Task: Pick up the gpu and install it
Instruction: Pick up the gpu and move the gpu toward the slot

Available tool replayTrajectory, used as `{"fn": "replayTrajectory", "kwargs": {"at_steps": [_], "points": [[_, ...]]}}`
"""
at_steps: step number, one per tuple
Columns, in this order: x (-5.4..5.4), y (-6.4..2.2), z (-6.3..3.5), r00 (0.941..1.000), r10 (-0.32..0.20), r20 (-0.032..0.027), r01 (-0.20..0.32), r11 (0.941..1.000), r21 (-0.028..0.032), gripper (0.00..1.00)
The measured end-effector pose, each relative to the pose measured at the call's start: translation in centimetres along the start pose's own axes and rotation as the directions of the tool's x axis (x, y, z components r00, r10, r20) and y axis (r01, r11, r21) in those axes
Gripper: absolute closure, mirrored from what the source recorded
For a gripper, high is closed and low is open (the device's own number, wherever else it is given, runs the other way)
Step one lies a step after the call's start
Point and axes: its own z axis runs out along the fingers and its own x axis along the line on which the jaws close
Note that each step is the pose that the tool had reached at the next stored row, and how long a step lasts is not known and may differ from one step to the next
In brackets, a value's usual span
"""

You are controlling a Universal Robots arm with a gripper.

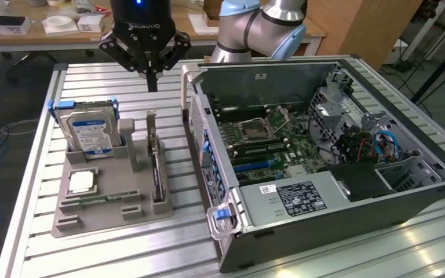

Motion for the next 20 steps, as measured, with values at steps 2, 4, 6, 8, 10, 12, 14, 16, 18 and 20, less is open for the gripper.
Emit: {"fn": "replayTrajectory", "kwargs": {"at_steps": [2,4,6,8,10,12,14,16,18,20], "points": [[0.00,0.00,0.00,1.0000,0.000,0.0000,0.000,1.0000,0.0000,0.89],[0.00,0.00,0.00,1.0000,0.000,0.0000,0.000,1.0000,0.0000,0.89],[0.00,0.00,0.00,1.0000,0.000,0.0000,0.000,1.0000,0.0000,0.89],[0.00,0.00,0.00,1.0000,0.000,0.0000,0.000,1.0000,0.0000,0.89],[0.00,0.00,0.00,1.0000,0.000,0.0000,0.000,1.0000,0.0001,0.83],[0.00,0.00,0.00,1.0000,0.000,0.0000,0.000,1.0000,0.0000,0.71],[0.00,0.00,0.00,1.0000,0.000,0.0000,0.000,1.0000,0.0001,0.65],[0.00,0.00,0.00,1.0000,0.000,0.0000,0.000,1.0000,0.0000,0.59],[0.00,0.00,0.00,1.0000,0.000,0.0000,0.000,1.0000,0.0000,0.59],[0.00,0.00,0.05,1.0000,0.000,0.0000,0.000,1.0000,0.0000,0.59]]}}
